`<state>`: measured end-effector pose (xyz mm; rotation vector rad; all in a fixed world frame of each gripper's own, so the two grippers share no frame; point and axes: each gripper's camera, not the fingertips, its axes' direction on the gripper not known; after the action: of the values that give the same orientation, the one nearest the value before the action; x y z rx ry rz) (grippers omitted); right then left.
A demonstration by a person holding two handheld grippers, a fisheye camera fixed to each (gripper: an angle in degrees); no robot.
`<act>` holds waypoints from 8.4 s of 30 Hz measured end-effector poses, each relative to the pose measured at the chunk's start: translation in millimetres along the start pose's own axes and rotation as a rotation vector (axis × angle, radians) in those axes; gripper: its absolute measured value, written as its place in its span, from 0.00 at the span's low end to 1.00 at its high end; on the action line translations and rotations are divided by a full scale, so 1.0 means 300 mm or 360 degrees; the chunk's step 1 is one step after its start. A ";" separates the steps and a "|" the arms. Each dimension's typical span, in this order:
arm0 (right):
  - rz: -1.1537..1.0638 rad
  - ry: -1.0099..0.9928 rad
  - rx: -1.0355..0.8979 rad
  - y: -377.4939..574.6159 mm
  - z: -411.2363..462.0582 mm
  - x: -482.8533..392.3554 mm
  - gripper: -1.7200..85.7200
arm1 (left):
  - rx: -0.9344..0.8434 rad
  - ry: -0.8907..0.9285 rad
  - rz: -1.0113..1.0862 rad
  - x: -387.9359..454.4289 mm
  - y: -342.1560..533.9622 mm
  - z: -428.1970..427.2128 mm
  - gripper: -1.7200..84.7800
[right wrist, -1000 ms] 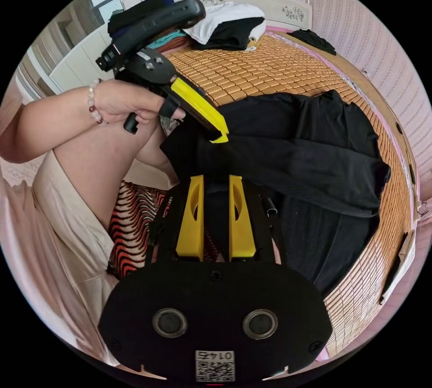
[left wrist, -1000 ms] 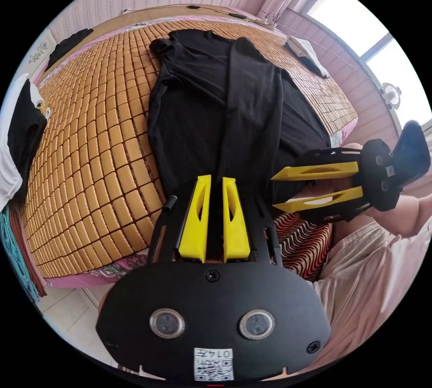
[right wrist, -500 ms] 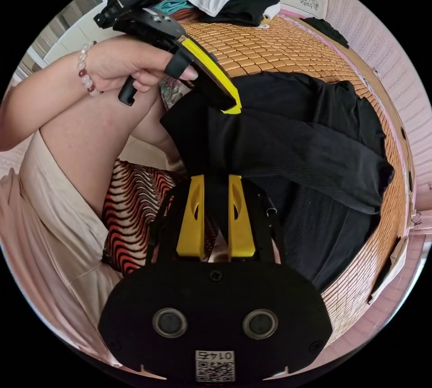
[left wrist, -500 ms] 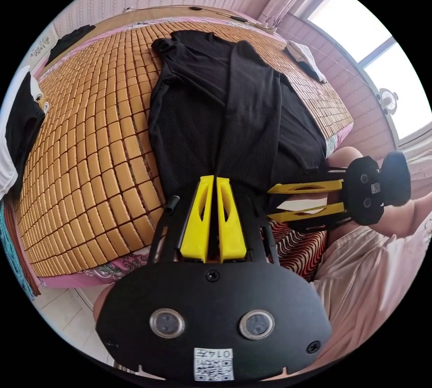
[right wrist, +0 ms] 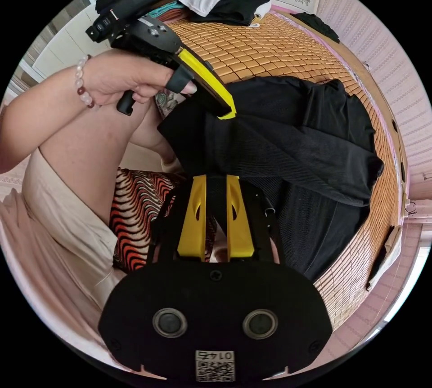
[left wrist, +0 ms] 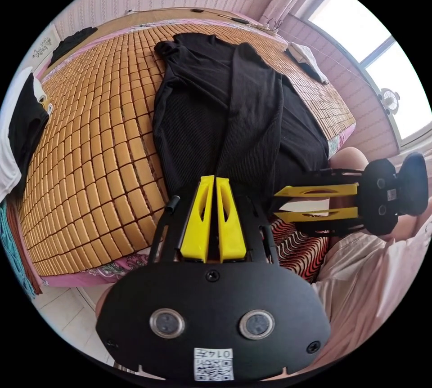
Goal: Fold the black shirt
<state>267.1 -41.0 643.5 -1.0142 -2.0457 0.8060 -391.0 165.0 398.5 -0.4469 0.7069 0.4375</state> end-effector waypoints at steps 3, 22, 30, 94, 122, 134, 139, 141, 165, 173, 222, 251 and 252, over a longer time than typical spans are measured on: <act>-0.0080 0.0113 -0.0053 -0.014 0.047 -0.026 0.09 | 0.0030 0.0029 -0.0004 -0.014 0.000 0.001 0.01; -0.0033 0.0173 0.0067 -0.003 -0.072 0.027 0.05 | 0.0083 0.0012 0.0018 -0.066 -0.060 -0.022 0.01; 0.0045 0.0014 -0.0025 0.036 -0.172 0.095 0.02 | 0.0100 0.0020 0.0019 -0.112 -0.106 -0.036 0.01; 0.1091 -0.0378 0.0226 0.942 -0.610 1.181 0.03 | -0.0063 0.0229 0.0069 -0.499 -0.483 0.032 0.01; 0.0399 -0.0461 0.0474 0.512 -0.612 0.775 0.06 | 0.0055 0.0395 0.0197 -0.197 -0.202 0.165 0.04; 0.0357 -0.0164 0.0300 0.145 -0.573 0.717 0.02 | 0.0161 0.0292 0.0320 0.019 -0.084 0.240 0.07; 0.0292 0.0062 0.0196 -0.183 -0.518 0.775 0.02 | 0.0133 0.0192 0.0392 0.140 -0.104 0.406 0.06; 0.0326 0.0111 0.0139 -0.301 -0.475 0.823 0.02 | 0.0093 0.0138 0.0417 0.171 -0.080 0.464 0.06; 0.0080 0.0059 -0.0996 -0.914 -0.126 1.012 0.01 | 0.0155 0.0091 0.0575 0.288 0.162 0.600 0.01; 0.0167 0.0331 -0.0557 -0.691 -0.176 0.938 0.01 | 0.0101 -0.0002 0.0556 0.348 0.187 0.598 0.01; 0.2156 -0.0625 0.0659 1.375 -0.431 0.878 0.16 | 0.0243 0.0125 0.0738 0.718 0.461 0.146 0.07; 0.1218 -0.0591 0.0619 0.573 -0.662 0.936 0.11 | 0.0494 0.0113 -0.0423 -0.056 0.158 -0.355 0.15; 0.1195 -0.0570 0.0595 0.564 -0.656 0.927 0.11 | 0.0498 0.0121 -0.0413 -0.057 0.150 -0.356 0.15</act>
<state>368.8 319.4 710.2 -1.5075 -1.6560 1.7882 -481.1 141.7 327.4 -0.2551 0.7643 0.0624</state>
